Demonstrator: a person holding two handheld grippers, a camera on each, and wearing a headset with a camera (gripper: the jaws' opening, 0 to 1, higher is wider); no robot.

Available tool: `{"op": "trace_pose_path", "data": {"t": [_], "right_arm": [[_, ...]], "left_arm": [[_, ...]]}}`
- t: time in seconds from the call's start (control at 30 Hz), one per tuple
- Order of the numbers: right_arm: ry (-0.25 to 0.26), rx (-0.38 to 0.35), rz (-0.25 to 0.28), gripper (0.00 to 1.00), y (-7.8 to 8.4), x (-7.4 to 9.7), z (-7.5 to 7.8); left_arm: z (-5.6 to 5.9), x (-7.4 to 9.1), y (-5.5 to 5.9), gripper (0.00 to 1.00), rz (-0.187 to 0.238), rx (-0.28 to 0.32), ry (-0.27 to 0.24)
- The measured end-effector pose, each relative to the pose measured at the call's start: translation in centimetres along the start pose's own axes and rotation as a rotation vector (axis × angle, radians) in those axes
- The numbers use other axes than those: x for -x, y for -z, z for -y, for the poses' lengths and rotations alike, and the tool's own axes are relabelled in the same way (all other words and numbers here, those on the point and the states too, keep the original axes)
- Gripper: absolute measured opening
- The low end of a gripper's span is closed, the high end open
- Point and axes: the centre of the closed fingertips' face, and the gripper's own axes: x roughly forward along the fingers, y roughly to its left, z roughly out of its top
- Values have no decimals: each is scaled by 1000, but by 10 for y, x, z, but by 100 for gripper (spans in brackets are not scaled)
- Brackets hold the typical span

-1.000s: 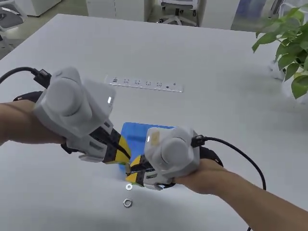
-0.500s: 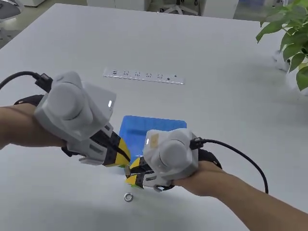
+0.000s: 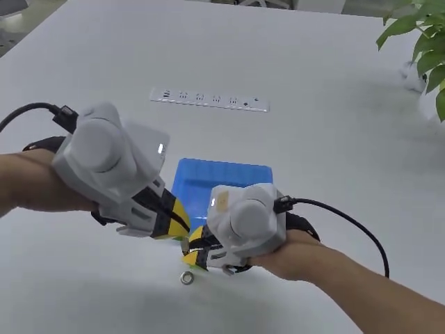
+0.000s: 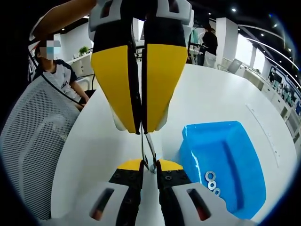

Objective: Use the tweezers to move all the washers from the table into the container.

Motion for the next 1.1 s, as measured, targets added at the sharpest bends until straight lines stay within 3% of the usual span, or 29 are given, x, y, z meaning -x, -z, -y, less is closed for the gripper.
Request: {"op": "trace_pose_path", "data": {"t": [1.1], "right_arm": [[8,9,-13,10,-2,2,0]], "left_arm": [[-2,4,-6,5,13,9,-6]]}}
